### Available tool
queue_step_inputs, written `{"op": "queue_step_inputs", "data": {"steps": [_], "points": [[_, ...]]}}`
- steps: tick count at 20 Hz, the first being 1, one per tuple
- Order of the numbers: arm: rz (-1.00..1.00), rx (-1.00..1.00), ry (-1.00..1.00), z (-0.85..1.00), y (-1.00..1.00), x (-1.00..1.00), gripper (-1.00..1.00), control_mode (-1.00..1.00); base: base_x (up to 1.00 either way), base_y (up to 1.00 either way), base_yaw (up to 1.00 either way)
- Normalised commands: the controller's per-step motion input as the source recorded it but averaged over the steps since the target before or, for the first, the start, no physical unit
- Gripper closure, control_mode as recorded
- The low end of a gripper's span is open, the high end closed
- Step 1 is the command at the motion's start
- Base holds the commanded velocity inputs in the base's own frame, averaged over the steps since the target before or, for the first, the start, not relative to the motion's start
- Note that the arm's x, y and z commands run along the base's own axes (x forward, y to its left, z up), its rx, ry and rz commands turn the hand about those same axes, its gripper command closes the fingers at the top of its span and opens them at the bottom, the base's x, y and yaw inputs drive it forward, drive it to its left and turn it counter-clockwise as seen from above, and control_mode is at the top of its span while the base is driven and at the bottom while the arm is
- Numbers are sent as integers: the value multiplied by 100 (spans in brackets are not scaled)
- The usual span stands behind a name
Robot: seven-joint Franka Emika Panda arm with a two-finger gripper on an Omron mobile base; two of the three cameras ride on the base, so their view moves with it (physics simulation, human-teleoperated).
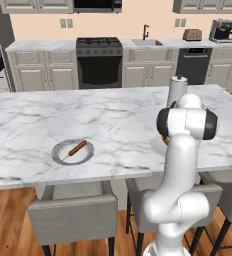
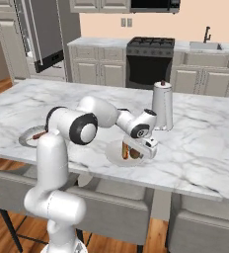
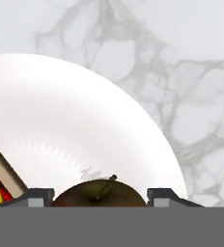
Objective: Pick up the peach and apple from the fridge and place one fruit on each plate on the dining counter.
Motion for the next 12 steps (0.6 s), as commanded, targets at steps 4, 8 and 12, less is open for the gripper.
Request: {"op": "queue_step_inputs", "data": {"steps": [4,8,12], "points": [[-5,1,7,-8,1,7,-100,-100,0,0,0],[-7,10,2,12,-1,-6,-100,-100,0,0,0],[-8,7,0,34,2,-33,-100,-100,0,0,0]]}}
